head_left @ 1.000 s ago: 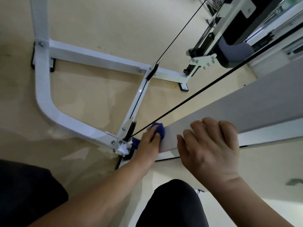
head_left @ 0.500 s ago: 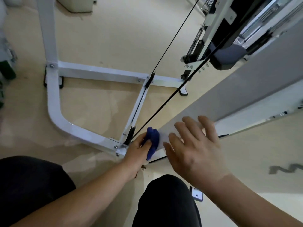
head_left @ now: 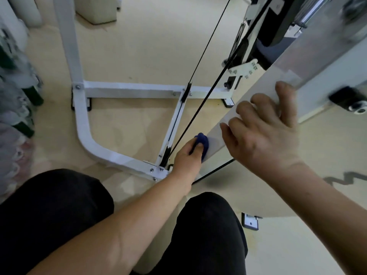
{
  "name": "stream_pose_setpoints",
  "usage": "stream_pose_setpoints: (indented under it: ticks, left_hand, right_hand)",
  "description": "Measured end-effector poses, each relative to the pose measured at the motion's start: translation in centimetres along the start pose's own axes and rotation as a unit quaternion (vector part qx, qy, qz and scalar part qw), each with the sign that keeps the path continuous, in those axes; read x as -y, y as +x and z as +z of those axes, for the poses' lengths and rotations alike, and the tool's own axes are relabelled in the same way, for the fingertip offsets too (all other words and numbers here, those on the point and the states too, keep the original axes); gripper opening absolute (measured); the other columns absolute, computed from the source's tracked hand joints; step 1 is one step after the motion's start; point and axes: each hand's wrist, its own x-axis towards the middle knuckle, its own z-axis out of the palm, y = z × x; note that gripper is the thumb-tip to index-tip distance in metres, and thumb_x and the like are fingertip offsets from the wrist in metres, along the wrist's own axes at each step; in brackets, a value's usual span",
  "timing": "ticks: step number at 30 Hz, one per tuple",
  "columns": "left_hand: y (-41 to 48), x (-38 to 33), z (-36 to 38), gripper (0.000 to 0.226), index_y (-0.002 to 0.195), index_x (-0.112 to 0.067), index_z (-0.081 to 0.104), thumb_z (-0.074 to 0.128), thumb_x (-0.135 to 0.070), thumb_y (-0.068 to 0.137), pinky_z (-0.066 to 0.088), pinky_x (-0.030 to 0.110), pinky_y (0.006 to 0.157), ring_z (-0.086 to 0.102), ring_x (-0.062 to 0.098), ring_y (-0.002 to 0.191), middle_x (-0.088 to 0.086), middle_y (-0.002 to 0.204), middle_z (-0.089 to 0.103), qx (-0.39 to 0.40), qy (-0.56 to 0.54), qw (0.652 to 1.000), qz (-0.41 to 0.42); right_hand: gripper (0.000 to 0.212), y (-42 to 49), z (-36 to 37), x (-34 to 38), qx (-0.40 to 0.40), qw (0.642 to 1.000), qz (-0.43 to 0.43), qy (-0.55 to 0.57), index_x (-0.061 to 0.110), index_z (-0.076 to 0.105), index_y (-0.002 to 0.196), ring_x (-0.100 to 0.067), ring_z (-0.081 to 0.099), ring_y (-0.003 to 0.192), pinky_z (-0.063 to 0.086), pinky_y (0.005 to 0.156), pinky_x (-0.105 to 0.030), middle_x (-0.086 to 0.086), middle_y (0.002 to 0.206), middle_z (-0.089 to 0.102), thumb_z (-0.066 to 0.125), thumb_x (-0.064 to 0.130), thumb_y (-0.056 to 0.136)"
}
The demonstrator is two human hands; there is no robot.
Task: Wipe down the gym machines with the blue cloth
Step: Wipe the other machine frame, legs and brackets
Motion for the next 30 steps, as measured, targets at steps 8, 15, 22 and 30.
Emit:
stream_pose_setpoints:
  ticks: [8, 15, 22, 30]
  left_hand:
    - [-1.8, -0.1, -0.8, 0.026, 0.114, -0.058, 0.056, 0.047, -0.035, 0.108, 0.045, 0.008, 0.081, 0.065, 0.008, 0.113, -0.025, 0.106, 0.066, 0.008, 0.04, 0.999, -0.003]
    - [-0.9, -3.5, -0.4, 0.028, 0.131, -0.028, 0.066, 0.051, -0.022, 0.108, 0.055, 0.018, 0.082, 0.07, 0.0, 0.088, -0.015, 0.096, 0.074, 0.087, 0.002, 0.992, 0.088]
    - [-1.8, -2.4, -0.4, 0.022, 0.118, -0.045, 0.065, 0.052, -0.032, 0.106, 0.053, 0.026, 0.081, 0.068, 0.011, 0.095, -0.007, 0.105, 0.073, 0.023, 0.06, 0.998, 0.021]
    - [-7.2, -13.9, 3.3, 0.03, 0.134, -0.034, 0.063, 0.048, -0.027, 0.108, 0.049, 0.011, 0.071, 0.066, -0.006, 0.081, -0.009, 0.101, 0.071, 0.07, 0.058, 0.99, 0.109]
  right_hand:
    - [0.035, -0.1, 0.2, 0.2, 0.001, 1.0, 0.002, 0.016, 0.012, 0.048, 0.058, -0.033, 0.052, 0.07, 0.024, 0.116, -0.051, -0.005, 0.066, 0.047, 0.067, 0.01, 0.088]
    - [0.03, -0.2, 0.0, 0.4, 0.008, 0.999, 0.001, 0.033, 0.012, 0.051, 0.065, -0.034, 0.054, 0.076, 0.024, 0.12, -0.051, -0.007, 0.073, 0.051, 0.064, 0.01, 0.092]
    - [0.024, 1.5, -4.2, -2.6, -0.055, 0.997, 0.025, 0.043, 0.013, 0.059, 0.067, -0.035, 0.068, 0.103, 0.03, 0.117, -0.054, -0.011, 0.092, 0.069, 0.073, 0.009, 0.087]
    - [0.015, 6.8, -11.4, -9.2, 0.0, 0.992, 0.017, 0.122, 0.01, 0.068, 0.073, -0.037, 0.068, 0.091, 0.039, 0.114, -0.059, -0.011, 0.087, 0.069, 0.076, 0.008, 0.084]
